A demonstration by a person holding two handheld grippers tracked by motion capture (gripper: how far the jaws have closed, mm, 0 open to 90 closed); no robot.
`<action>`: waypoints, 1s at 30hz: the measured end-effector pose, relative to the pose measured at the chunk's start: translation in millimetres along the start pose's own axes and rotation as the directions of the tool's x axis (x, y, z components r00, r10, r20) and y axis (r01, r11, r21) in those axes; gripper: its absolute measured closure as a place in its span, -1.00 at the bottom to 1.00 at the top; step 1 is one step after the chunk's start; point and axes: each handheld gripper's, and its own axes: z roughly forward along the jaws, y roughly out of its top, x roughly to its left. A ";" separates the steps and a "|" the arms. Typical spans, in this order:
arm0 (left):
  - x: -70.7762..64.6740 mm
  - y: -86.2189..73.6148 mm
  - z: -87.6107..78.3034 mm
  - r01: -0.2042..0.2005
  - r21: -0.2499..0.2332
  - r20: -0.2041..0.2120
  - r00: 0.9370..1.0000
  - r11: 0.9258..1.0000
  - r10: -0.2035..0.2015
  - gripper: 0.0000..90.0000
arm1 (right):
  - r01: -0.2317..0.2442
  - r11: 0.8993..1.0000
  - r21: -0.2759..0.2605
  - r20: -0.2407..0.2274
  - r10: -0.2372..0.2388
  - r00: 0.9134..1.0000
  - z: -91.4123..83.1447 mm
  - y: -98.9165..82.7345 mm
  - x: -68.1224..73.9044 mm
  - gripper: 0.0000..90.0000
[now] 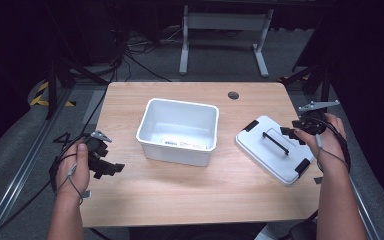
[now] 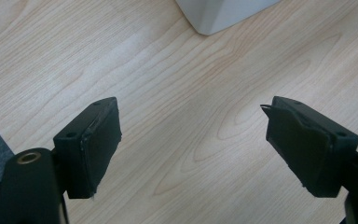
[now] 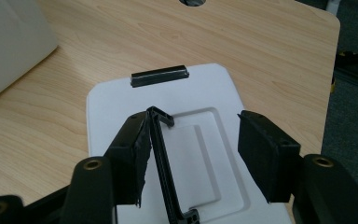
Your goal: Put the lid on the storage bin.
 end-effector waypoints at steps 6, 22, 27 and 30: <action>-1.4 1.7 0.1 -0.011 0.000 0.001 1.000 1.000 0.011 -0.59 | 0.001 1.000 0.001 -0.001 -0.001 1.000 0.5 -1.8 -0.7 -0.02; -3.7 4.3 2.0 -0.024 0.012 0.004 1.000 1.000 0.024 -0.59 | 0.030 0.999 0.018 -0.020 -0.030 0.999 6.1 -1.9 3.2 -0.08; -4.0 4.8 2.6 -0.026 0.015 0.005 1.000 1.000 0.026 -0.59 | 0.043 0.997 0.063 -0.035 -0.041 0.999 18.0 -3.6 5.3 -0.13; -4.0 4.9 2.8 -0.032 0.019 0.005 0.999 0.999 0.032 -0.59 | 0.044 0.996 0.082 -0.044 -0.041 0.998 23.8 -4.4 6.1 -0.14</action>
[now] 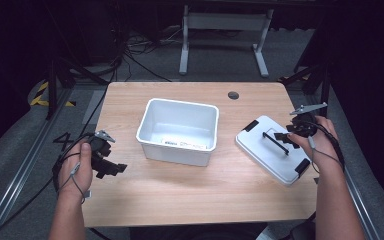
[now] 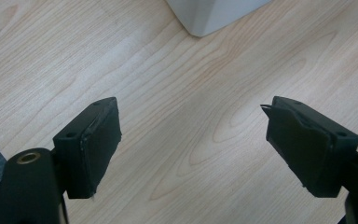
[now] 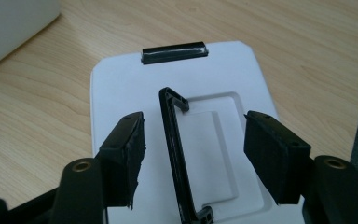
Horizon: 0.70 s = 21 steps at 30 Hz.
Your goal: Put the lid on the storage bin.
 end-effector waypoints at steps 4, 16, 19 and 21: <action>-0.3 0.1 0.6 -0.003 0.003 -0.002 1.000 1.000 0.003 -0.60 | 0.011 0.998 0.067 -0.017 -0.010 1.000 16.3 -2.5 -0.6 -0.14; -0.4 0.8 2.9 -0.003 0.012 0.001 1.000 1.000 0.003 -0.60 | 0.018 0.984 0.175 -0.035 -0.012 0.999 44.0 -11.4 -6.7 -0.07; -0.1 0.8 3.7 -0.002 0.014 0.003 1.000 1.000 0.002 -0.60 | 0.036 0.980 0.198 -0.026 -0.031 0.999 49.2 -13.5 -8.5 0.05; -0.3 0.9 4.2 -0.002 0.015 0.004 1.000 1.000 0.002 -0.60 | 0.040 0.978 0.204 -0.028 -0.035 0.999 51.4 -14.4 -9.0 0.10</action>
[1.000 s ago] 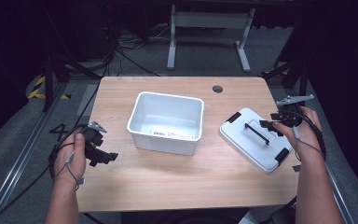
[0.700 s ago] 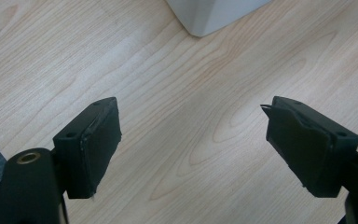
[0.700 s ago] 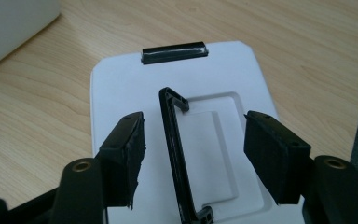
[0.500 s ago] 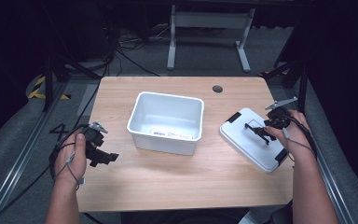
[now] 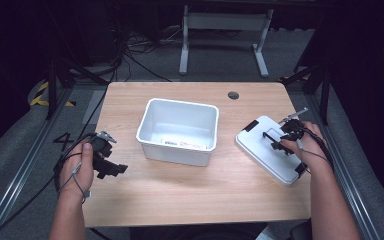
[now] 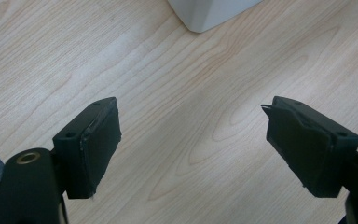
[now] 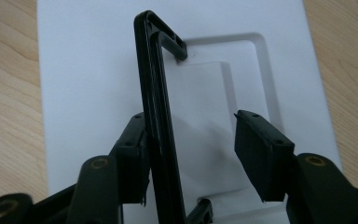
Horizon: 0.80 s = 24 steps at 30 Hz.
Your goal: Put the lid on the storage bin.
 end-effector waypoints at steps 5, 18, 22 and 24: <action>-0.4 0.4 0.7 -0.005 0.005 0.005 1.000 1.000 0.005 -0.60 | 0.040 0.999 0.008 0.010 -0.040 0.999 -0.4 1.5 1.1 0.51; -0.1 -0.1 1.3 -0.010 0.009 0.003 1.000 1.000 0.010 -0.60 | 0.139 0.990 0.018 0.025 -0.140 0.990 -3.5 4.9 4.0 0.87; -0.5 0.1 1.2 -0.010 0.007 0.003 1.000 1.000 0.010 -0.60 | 0.147 0.989 0.009 0.027 -0.147 0.989 -4.6 5.2 3.9 0.87; -0.6 0.1 1.4 -0.007 0.006 0.004 1.000 1.000 0.007 -0.60 | 0.144 0.990 -0.002 0.028 -0.144 0.989 -7.6 5.4 3.6 0.87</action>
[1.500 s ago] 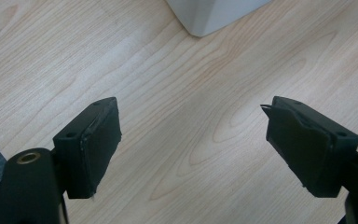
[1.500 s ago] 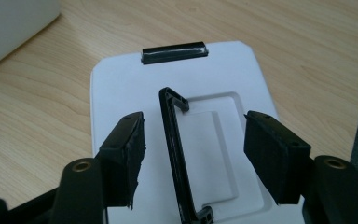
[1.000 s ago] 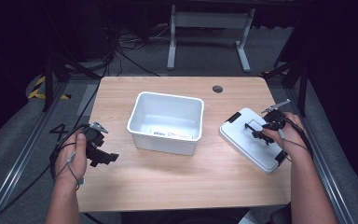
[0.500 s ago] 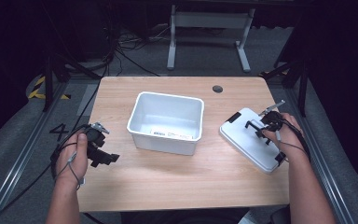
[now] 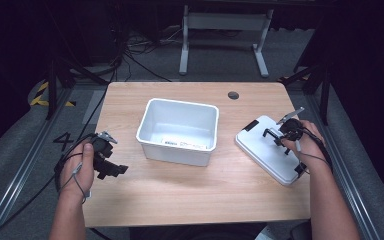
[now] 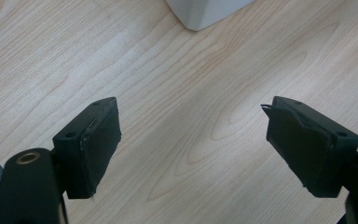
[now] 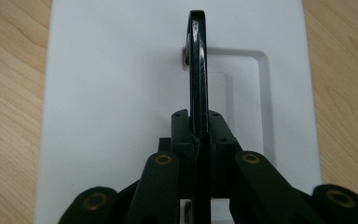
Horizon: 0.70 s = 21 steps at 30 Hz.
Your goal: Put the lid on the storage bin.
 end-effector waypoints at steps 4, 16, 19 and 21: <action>0.1 0.2 0.3 0.000 0.002 -0.001 1.000 1.000 0.000 -0.60 | -0.003 1.000 -0.030 0.010 0.003 1.000 -10.2 0.2 -0.4 0.87; 0.2 0.8 0.0 -0.003 0.002 -0.001 1.000 1.000 0.003 -0.60 | -0.005 0.993 -0.114 0.030 0.008 1.000 -37.9 2.4 2.0 0.87; 0.2 0.6 -1.2 -0.002 -0.003 0.008 1.000 1.000 0.002 -0.60 | -0.010 0.992 -0.125 0.019 0.013 1.000 -44.9 3.7 1.5 0.87; 0.8 0.2 -1.7 0.001 -0.004 0.001 1.000 1.000 -0.001 -0.60 | -0.008 0.990 -0.139 0.019 0.011 1.000 -49.2 6.6 1.7 0.87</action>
